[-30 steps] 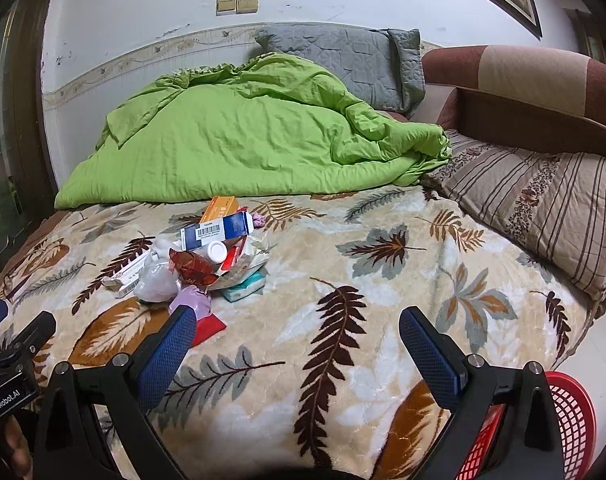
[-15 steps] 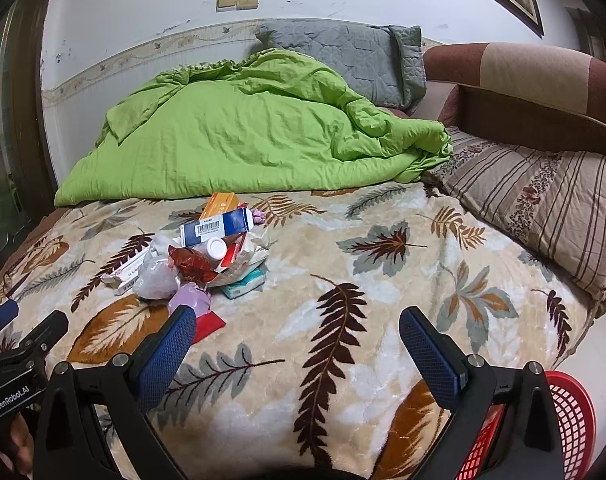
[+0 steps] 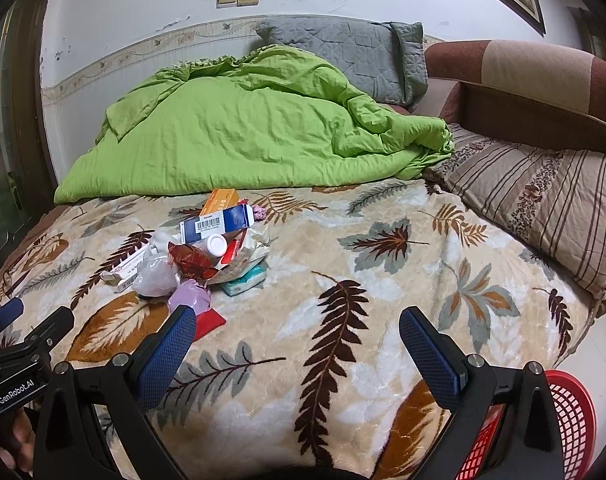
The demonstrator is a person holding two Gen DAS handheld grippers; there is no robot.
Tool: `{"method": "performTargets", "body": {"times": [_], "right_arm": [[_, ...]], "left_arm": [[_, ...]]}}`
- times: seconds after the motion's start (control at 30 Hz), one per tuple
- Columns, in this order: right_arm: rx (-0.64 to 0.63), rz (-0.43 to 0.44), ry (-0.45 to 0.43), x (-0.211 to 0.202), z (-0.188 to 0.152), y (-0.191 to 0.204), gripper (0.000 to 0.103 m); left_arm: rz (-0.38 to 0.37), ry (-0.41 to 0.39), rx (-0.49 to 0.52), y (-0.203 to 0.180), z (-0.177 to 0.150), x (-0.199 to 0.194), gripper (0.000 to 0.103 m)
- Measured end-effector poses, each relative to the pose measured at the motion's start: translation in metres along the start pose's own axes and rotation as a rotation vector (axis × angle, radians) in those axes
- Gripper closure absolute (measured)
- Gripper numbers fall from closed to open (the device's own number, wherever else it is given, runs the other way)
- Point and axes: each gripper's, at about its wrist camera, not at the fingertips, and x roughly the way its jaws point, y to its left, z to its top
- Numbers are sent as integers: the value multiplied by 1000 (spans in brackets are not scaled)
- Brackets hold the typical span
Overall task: Collect trash
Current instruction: 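Grasp the clear plastic bag with the left tool while the right tool grasps the pink bag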
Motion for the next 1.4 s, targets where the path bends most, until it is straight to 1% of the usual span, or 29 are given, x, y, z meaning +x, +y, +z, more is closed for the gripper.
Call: {"method": "performTargets", "body": {"times": [0.5, 0.67, 0.77, 0.8, 0.83, 0.93, 1.03, 1.13, 1.2, 1.23, 1.3, 1.37, 1.4], "right_arm": [[10, 19, 28, 5, 0, -2, 1], [6, 29, 44, 7, 1, -1, 1], [5, 60, 83, 15, 3, -1, 1], [3, 82, 107, 20, 4, -1, 4], [5, 113, 137, 26, 4, 0, 10], [3, 198, 228, 46, 7, 5, 19], [0, 269, 281, 64, 12, 17, 22], [-51, 319, 326, 87, 16, 40, 22], [-70, 355, 357, 102, 16, 56, 23], [-74, 365, 366, 108, 17, 62, 25], [-99, 372, 374, 120, 17, 75, 26], [-135, 366, 389, 132, 13, 87, 33], [-136, 365, 412, 139, 8, 90, 43]], "left_arm": [[2, 4, 2, -2, -1, 2, 0], [-4, 26, -2, -1, -8, 8, 0], [-24, 54, -20, 4, -5, 13, 0], [-36, 66, -31, 7, -4, 14, 0], [-47, 82, -48, 11, -1, 17, 0], [-76, 113, -96, 25, 7, 23, 0], [-93, 140, -127, 36, 14, 28, 0], [-102, 163, -135, 41, 19, 35, 9], [-115, 187, -140, 43, 22, 42, 21], [-125, 208, -146, 44, 22, 46, 23], [-143, 229, -159, 46, 25, 53, 28], [-156, 238, -159, 45, 27, 57, 29], [-158, 238, -154, 44, 29, 58, 29]]}}
